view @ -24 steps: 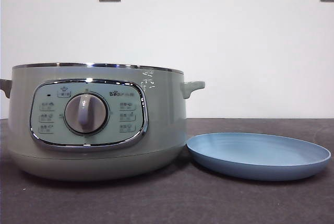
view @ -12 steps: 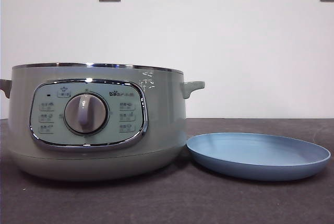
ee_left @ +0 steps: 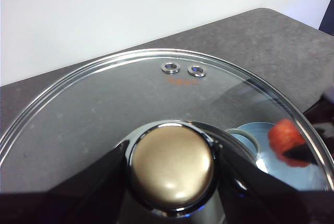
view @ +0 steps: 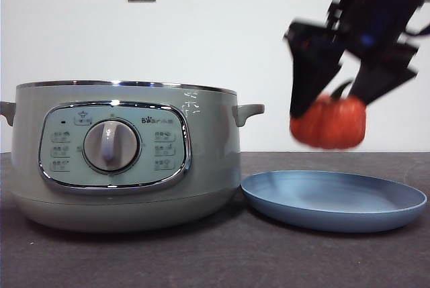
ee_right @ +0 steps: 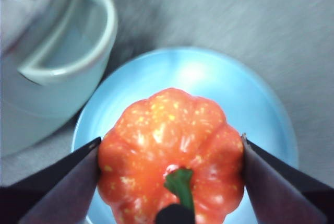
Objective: Take the pumpkin out from the steamer,put the pumpkin in the blue plate,close the lid
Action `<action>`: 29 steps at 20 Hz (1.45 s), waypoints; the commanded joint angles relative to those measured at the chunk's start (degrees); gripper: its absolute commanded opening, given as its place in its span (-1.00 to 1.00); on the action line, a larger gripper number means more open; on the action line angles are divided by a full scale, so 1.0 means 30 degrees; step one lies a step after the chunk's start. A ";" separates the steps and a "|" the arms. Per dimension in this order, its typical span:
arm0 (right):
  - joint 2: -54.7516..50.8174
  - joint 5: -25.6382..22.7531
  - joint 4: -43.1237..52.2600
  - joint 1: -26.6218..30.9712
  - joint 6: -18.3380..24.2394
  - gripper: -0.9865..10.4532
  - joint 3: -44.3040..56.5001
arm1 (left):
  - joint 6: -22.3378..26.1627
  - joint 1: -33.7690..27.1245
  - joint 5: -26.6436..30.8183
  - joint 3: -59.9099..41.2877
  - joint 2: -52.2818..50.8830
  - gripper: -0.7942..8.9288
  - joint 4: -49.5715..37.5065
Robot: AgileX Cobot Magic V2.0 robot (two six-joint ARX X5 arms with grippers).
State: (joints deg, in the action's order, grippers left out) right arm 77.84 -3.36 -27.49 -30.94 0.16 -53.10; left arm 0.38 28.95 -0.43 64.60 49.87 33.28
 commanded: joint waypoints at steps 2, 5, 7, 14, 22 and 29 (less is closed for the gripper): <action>0.2193 0.0153 0.0277 0.0539 -0.0219 -0.85 0.0087 | -0.0138 -0.0007 -0.0036 0.0117 -0.0080 -0.85 -0.0998; 0.3337 0.0182 0.0313 0.1137 -0.0168 -0.82 0.0087 | -0.0138 -0.0007 -0.0036 0.0117 -0.0080 -0.85 -0.0976; 0.3628 0.1297 0.0299 0.1574 -0.0168 -0.82 0.0087 | -0.0131 -0.0007 -0.0029 0.0117 -0.0073 -0.85 -0.0896; 0.3679 0.2142 0.0117 0.2062 -0.0175 -0.04 0.0087 | -0.0131 -0.0007 -0.0029 0.0117 0.0240 -0.85 -0.0823; 0.3541 0.2135 0.0095 0.2062 -0.0656 0.23 0.0066 | -0.0117 -0.0007 -0.0568 0.0117 0.1880 -0.85 -0.0729; -0.0474 0.2062 -0.0087 0.2062 -0.0852 0.22 0.0029 | -0.0117 -0.0007 -0.0576 0.0117 0.4167 -0.85 -0.1515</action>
State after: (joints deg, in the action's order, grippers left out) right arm 76.73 2.96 -27.62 -24.73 -1.74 -53.10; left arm 0.38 28.95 -2.13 64.60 62.74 31.59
